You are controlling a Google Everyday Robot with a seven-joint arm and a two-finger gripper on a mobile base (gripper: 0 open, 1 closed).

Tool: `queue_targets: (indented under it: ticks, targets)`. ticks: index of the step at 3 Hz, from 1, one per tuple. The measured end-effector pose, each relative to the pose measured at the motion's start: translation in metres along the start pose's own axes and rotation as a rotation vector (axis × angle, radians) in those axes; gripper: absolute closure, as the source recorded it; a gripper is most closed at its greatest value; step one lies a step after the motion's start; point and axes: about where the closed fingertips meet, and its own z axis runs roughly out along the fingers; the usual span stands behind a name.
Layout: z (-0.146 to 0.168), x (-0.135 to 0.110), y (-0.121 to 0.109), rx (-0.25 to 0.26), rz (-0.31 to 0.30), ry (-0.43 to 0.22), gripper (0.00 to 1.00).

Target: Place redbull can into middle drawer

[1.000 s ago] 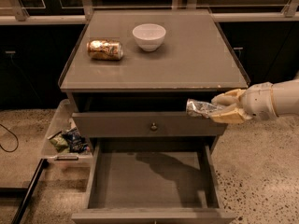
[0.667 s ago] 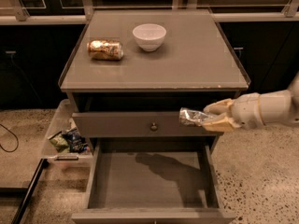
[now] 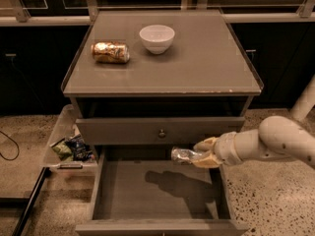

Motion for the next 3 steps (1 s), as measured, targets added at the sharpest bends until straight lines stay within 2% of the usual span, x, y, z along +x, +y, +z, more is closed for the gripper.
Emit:
queue_targets:
  ticks: [1, 2, 3]
  targets:
    - [0.049, 0.036, -0.002, 0.003, -0.029, 0.050, 1.00]
    - [0.090, 0.070, -0.011, 0.014, -0.025, 0.089, 1.00]
    - [0.090, 0.070, -0.011, 0.014, -0.025, 0.089, 1.00]
